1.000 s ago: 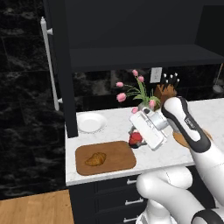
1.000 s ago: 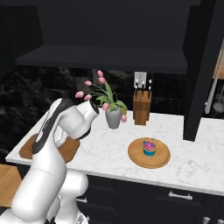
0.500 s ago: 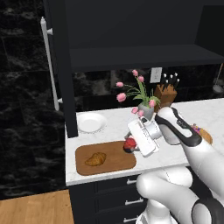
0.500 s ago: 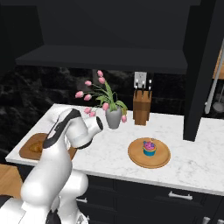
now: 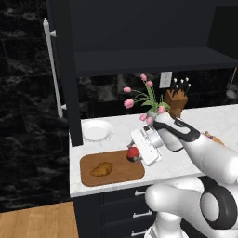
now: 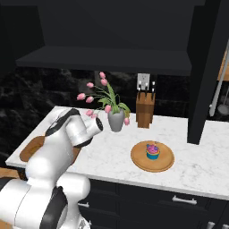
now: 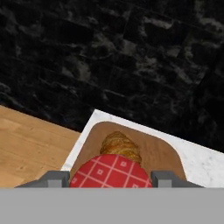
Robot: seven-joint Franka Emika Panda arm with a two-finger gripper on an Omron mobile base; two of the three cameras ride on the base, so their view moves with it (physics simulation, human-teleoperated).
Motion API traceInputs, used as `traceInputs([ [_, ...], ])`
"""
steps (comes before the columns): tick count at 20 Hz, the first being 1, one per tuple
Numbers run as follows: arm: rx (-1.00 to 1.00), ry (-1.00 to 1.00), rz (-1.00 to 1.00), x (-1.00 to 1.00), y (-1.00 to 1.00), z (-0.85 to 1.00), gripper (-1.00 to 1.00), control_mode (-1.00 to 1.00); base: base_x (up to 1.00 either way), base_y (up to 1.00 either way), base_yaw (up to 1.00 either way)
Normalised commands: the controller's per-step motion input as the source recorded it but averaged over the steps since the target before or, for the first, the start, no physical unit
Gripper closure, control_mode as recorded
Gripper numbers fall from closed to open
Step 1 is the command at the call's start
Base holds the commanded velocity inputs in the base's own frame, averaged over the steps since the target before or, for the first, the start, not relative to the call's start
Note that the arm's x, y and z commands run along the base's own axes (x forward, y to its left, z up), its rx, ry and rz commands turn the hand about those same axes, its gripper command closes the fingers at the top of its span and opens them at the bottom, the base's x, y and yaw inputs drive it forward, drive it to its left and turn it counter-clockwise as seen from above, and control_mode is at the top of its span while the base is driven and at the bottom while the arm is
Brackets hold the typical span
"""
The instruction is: From the different types of pastries on the counter, select a croissant and place it on the cutting board. Then retrieve a jar of jam from the cabinet and place it alongside the croissant on the cutting board.
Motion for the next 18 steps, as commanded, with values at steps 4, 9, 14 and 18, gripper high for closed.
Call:
traceInputs([
  [4, 0.00, 0.00, 0.00, 0.16, 0.08, -0.40, 1.00, -1.00, 0.00, 0.00, 0.00],
  [9, 0.00, 0.00, 0.00, 0.30, 0.12, -0.47, 1.00, -1.00, 0.00, 0.00, 0.00],
  [14, 0.00, 0.00, -0.01, 0.38, 0.13, -0.03, 1.00, -1.00, 0.00, 0.00, 0.00],
  [18, 0.00, -0.01, -0.01, 0.47, 0.16, 0.00, -1.00, -1.00, 0.00, 0.00, 0.00],
])
